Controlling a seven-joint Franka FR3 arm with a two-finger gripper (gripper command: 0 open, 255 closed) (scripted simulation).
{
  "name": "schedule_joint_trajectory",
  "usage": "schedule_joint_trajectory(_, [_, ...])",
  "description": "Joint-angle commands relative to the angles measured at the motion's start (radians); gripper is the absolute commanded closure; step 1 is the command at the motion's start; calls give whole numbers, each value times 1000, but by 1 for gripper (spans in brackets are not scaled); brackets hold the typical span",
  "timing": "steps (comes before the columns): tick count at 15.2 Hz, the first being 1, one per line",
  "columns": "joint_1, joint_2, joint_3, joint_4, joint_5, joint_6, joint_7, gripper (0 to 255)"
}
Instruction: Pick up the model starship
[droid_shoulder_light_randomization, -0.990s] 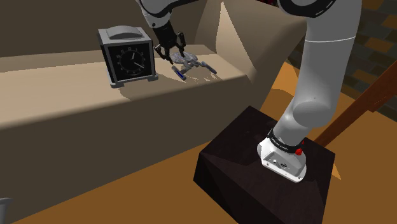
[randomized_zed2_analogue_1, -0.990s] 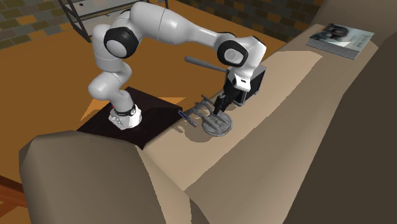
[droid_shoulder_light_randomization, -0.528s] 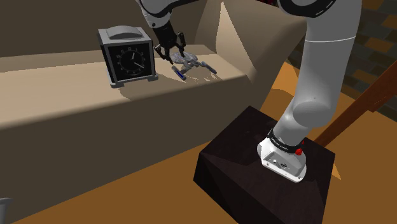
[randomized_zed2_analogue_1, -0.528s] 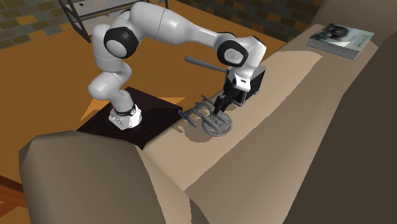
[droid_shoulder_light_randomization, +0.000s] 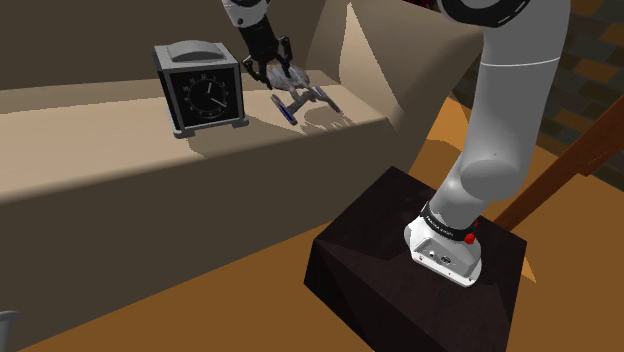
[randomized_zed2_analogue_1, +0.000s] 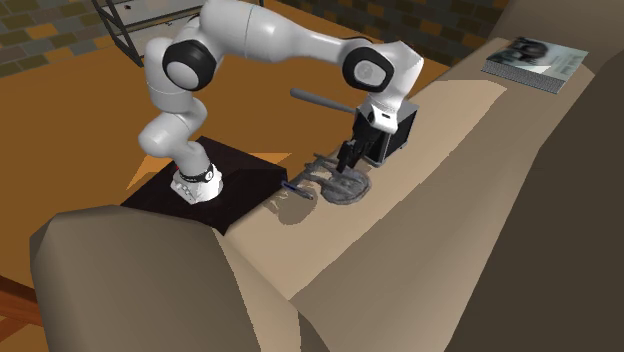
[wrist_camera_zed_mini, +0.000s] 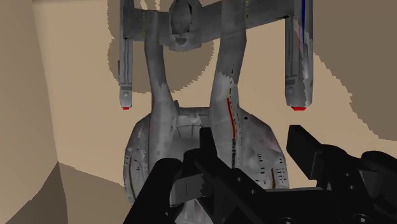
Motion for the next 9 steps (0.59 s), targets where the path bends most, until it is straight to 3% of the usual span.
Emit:
schedule_joint_trajectory(1, [3, -2, 1, 23, 0, -25, -6, 255])
schedule_joint_trajectory(9, [11, 1, 1, 110, -3, -105, -28, 255])
